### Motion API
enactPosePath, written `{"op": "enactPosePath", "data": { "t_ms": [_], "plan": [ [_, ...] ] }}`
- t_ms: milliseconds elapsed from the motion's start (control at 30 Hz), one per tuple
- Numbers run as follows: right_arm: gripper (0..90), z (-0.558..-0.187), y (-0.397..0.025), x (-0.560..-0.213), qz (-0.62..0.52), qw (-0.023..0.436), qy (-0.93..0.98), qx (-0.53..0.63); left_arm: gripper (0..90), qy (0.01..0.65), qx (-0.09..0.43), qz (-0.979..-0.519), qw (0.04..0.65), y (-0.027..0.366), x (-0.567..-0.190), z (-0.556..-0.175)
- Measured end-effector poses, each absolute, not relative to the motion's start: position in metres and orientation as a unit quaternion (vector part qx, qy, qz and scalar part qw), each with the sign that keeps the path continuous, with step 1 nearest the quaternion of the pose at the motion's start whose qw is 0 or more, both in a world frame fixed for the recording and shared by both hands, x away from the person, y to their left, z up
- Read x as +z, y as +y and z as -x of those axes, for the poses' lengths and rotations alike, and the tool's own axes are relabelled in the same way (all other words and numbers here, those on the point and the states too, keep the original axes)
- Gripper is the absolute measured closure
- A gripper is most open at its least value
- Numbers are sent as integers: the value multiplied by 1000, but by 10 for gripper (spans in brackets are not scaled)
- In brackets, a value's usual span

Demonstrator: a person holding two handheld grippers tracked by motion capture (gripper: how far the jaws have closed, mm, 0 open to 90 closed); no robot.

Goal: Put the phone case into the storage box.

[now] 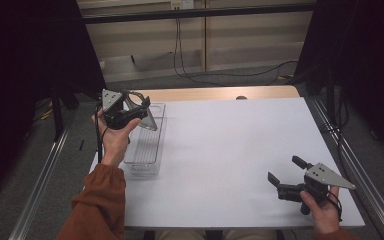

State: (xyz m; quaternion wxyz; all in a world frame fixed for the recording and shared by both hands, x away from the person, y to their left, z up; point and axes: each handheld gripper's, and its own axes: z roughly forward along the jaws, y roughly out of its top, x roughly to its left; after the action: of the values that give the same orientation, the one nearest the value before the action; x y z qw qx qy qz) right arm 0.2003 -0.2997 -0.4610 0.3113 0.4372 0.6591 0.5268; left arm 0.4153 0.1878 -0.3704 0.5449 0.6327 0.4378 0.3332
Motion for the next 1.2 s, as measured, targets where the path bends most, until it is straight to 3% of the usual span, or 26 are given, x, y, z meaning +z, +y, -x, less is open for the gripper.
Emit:
{"op": "enactPosePath", "data": {
  "t_ms": [1200],
  "plan": [
    [0,-201,-299,-462,-432,312,661,528,121,438,348,-641,525,173,-389,-445]
  ]
}}
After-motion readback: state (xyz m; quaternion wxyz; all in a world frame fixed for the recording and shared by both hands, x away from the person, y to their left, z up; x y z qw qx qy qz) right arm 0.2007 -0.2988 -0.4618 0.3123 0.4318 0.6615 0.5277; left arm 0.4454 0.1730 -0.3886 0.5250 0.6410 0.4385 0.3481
